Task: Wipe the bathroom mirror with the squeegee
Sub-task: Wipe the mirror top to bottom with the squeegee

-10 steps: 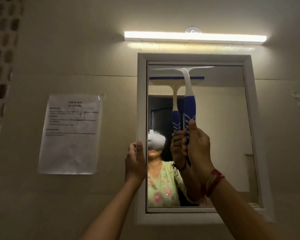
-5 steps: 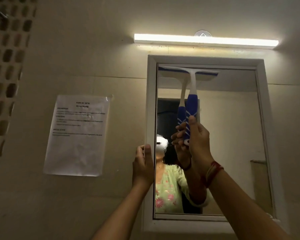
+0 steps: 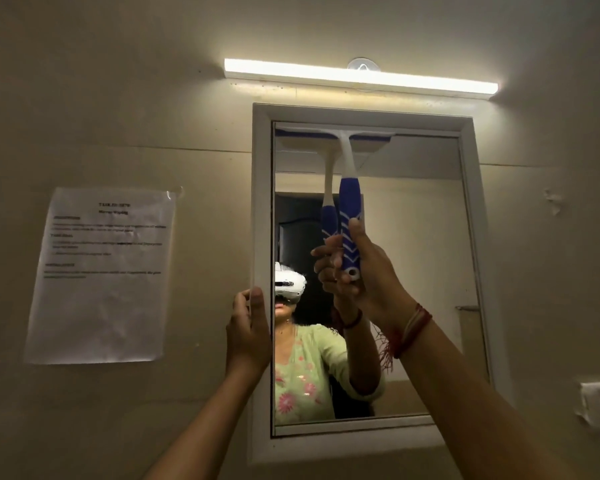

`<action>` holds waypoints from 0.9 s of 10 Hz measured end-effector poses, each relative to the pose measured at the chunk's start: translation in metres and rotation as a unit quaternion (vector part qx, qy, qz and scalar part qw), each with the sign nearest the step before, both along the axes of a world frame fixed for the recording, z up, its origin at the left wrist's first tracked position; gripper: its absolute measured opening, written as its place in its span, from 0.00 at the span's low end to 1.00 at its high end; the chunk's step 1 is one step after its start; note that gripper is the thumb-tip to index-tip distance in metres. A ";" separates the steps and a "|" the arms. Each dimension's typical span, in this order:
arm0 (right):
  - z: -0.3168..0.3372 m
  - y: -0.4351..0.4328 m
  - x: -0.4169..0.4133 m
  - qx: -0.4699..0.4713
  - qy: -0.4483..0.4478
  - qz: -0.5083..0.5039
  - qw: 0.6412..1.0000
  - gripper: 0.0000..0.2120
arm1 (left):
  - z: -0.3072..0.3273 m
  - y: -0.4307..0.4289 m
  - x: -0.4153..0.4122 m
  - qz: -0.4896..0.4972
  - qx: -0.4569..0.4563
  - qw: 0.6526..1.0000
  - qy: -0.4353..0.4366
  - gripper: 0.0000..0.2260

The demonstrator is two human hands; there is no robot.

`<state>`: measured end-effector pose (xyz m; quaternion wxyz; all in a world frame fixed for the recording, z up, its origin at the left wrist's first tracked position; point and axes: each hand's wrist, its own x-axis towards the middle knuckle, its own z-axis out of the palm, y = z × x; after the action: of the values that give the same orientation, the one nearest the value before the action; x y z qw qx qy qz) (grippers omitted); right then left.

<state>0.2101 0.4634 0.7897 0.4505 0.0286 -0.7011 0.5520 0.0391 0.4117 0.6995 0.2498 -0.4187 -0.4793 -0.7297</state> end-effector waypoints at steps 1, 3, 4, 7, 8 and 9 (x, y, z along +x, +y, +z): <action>-0.002 0.000 0.001 -0.007 -0.002 0.013 1.000 0.26 | 0.000 0.000 0.000 -0.002 -0.011 1.000 -0.011 0.13; -0.005 -0.001 0.003 -0.011 0.001 -0.015 1.000 0.25 | 0.000 -0.001 0.002 -0.011 -0.011 1.000 -0.007 0.17; -0.006 -0.002 0.002 -0.025 0.006 -0.021 0.999 0.25 | 0.000 -0.001 0.002 -0.007 -0.013 1.000 -0.008 0.17; -0.018 -0.007 0.002 -0.024 0.008 -0.032 0.999 0.25 | -0.001 -0.001 0.001 -0.005 -0.015 1.000 -0.015 0.17; -0.024 -0.009 0.003 -0.028 0.010 -0.028 0.999 0.25 | 0.000 -0.001 0.002 -0.005 -0.019 1.000 -0.012 0.15; -0.030 -0.009 0.002 -0.029 0.010 -0.034 0.999 0.25 | 0.000 -0.001 0.002 -0.007 -0.018 1.000 -0.010 0.15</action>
<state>0.2122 0.4539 0.7595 0.4768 -0.0030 -0.6808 0.5560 0.0412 0.4109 0.6994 0.2324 -0.4195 -0.4918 -0.7267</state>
